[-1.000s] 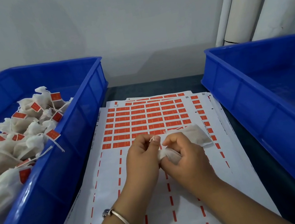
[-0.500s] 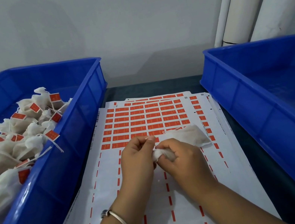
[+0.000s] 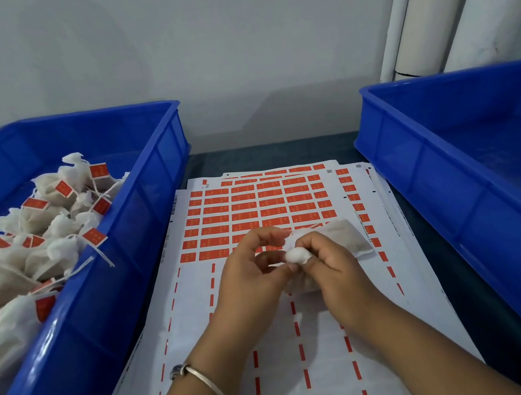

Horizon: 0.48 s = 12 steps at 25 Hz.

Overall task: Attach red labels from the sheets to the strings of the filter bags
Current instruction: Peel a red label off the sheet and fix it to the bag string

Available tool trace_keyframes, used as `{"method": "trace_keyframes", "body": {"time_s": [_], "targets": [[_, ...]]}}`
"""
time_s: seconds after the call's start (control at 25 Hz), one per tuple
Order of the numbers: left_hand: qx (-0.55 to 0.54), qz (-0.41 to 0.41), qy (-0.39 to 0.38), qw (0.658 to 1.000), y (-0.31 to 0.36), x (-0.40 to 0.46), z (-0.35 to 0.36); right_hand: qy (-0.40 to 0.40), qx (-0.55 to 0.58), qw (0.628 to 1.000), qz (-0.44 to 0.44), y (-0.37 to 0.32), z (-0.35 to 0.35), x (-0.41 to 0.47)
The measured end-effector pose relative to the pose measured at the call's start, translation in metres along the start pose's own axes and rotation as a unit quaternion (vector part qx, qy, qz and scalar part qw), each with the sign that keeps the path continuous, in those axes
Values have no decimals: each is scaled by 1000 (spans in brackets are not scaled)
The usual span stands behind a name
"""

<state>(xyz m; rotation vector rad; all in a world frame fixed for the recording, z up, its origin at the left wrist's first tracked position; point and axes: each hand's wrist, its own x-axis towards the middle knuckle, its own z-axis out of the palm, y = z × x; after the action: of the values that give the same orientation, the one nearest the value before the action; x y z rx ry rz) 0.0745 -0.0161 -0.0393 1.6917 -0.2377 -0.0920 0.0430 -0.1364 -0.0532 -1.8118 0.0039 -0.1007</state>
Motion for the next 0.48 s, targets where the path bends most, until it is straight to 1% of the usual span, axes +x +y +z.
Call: {"method": "trace_keyframes", "body": {"time_s": [0.08, 0.24, 0.32, 0.4, 0.48], "targets": [[9, 4, 30, 999, -1, 1, -1, -7, 30, 999, 27, -2, -1, 1], [-10, -4, 43, 999, -3, 2, 1, -16, 100, 990, 95, -2, -4, 5], [-25, -5, 68, 997, -4, 3, 0, -26, 134, 983, 122, -1, -5, 5], [-30, -11, 95, 995, -6, 4, -2, -46, 197, 971, 129, 1, -7, 5], [12, -1, 102, 995, -5, 3, 0, -71, 267, 953, 129, 0, -9, 4]]}}
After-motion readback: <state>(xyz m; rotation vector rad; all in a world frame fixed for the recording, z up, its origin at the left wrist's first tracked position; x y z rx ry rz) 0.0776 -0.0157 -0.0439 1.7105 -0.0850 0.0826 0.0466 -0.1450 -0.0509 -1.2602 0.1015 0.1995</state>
